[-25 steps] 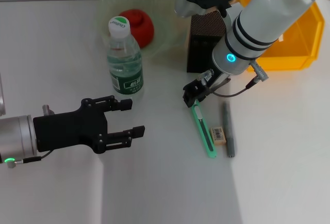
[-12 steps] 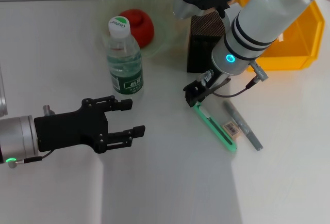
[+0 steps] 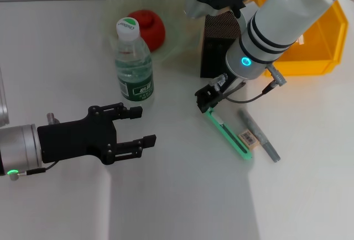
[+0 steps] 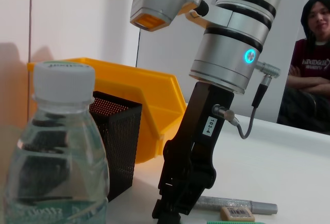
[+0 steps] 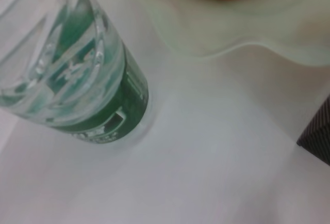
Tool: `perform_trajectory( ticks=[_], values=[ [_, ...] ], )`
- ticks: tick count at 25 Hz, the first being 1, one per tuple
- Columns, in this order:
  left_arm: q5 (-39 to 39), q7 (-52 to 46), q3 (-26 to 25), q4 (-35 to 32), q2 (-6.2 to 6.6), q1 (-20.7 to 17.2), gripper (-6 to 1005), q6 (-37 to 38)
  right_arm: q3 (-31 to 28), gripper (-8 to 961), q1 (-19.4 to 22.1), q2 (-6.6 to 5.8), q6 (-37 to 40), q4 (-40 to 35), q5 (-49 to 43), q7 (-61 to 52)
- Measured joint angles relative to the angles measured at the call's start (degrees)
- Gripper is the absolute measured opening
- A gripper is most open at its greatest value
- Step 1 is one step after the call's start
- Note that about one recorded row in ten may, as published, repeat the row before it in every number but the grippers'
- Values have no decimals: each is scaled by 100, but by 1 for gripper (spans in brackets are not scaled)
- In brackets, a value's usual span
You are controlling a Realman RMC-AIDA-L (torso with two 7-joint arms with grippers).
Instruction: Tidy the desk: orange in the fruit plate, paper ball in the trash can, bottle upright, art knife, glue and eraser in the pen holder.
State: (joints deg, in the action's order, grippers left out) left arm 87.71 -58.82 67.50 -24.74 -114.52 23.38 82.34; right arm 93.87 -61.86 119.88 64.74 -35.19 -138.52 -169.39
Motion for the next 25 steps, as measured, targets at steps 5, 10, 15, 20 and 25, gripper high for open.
perform_trajectory(
  ticks=[5,10,15,20,25],
  values=[
    [0,2,0,-1,0,-5,714,-1,-9,163,200,0,39,-344,1,10],
    [0,-1,-40,-23,7,-25,714,30,-115,164,1005,-56,350,-1575,-13,76],
    [0,-43,-45,-39,11,-25,714,43,-856,165,2063,-76,907,-3163,-51,490],
    [0,-69,-51,-36,9,-15,714,83,-1793,166,3114,-63,1356,-4764,567,1241],
    [1,-118,-53,-34,0,-1,714,88,-3294,167,4039,-72,1266,-4774,3484,3256]
  ],
)
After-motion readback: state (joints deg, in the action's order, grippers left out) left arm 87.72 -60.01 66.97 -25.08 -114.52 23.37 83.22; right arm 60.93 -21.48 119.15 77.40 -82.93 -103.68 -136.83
